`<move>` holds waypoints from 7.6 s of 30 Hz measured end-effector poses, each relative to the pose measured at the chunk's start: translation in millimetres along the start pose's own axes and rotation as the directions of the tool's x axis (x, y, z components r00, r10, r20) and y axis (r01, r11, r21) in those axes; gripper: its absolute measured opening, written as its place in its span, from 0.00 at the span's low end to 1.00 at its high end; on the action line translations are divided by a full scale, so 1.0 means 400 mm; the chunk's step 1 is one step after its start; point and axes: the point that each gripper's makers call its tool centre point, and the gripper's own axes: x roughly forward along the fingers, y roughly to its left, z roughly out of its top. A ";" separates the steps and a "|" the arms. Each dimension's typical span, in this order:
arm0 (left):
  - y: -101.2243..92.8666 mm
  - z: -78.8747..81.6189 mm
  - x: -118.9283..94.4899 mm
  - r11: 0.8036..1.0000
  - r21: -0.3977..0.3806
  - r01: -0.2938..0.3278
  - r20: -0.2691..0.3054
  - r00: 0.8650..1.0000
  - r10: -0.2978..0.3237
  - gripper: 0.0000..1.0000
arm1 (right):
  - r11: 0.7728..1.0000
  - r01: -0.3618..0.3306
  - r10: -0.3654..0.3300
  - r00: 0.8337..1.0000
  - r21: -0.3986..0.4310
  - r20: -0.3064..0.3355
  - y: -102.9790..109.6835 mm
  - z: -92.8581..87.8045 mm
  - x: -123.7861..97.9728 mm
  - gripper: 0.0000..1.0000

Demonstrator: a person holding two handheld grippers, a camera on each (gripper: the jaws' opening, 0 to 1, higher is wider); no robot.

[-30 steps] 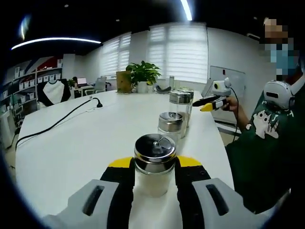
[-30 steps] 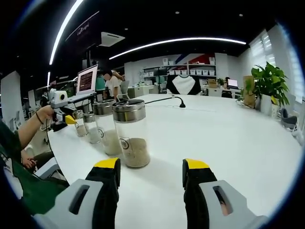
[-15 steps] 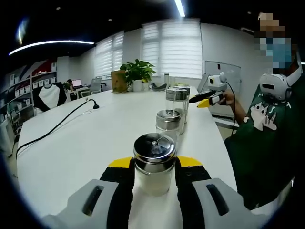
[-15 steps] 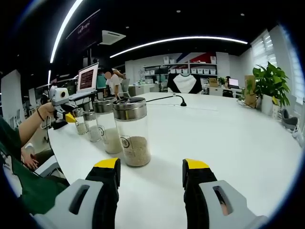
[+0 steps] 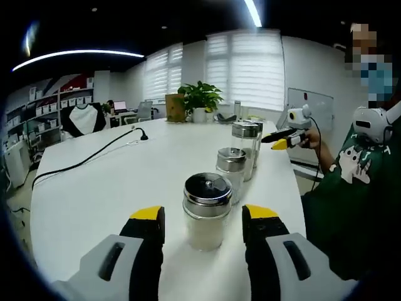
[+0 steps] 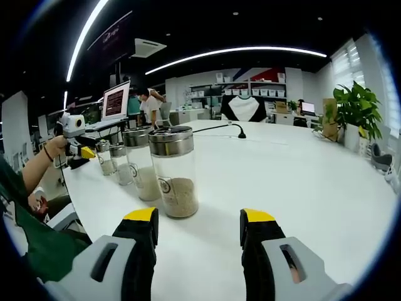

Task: Rotate the seasoning bottle until the label or dispensing opening points toward the visible target arrow and the bottle remains upright within the marked orientation range

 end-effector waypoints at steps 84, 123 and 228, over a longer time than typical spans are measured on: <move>0.010 0.042 0.020 0.762 -0.208 -0.613 0.206 0.734 0.647 0.34 | 1.000 0.017 -0.018 1.000 0.010 0.025 -0.032 0.009 -0.014 0.52; 0.011 0.046 0.029 0.911 -0.126 -0.393 0.296 0.861 0.412 0.34 | 1.000 0.020 -0.020 1.000 0.006 0.012 -0.034 -0.001 -0.014 0.52; -0.175 -0.022 -0.041 0.630 -0.278 -0.725 0.188 0.603 0.776 1.00 | 0.999 0.020 -0.022 0.999 0.047 0.044 0.048 -0.027 -0.008 0.79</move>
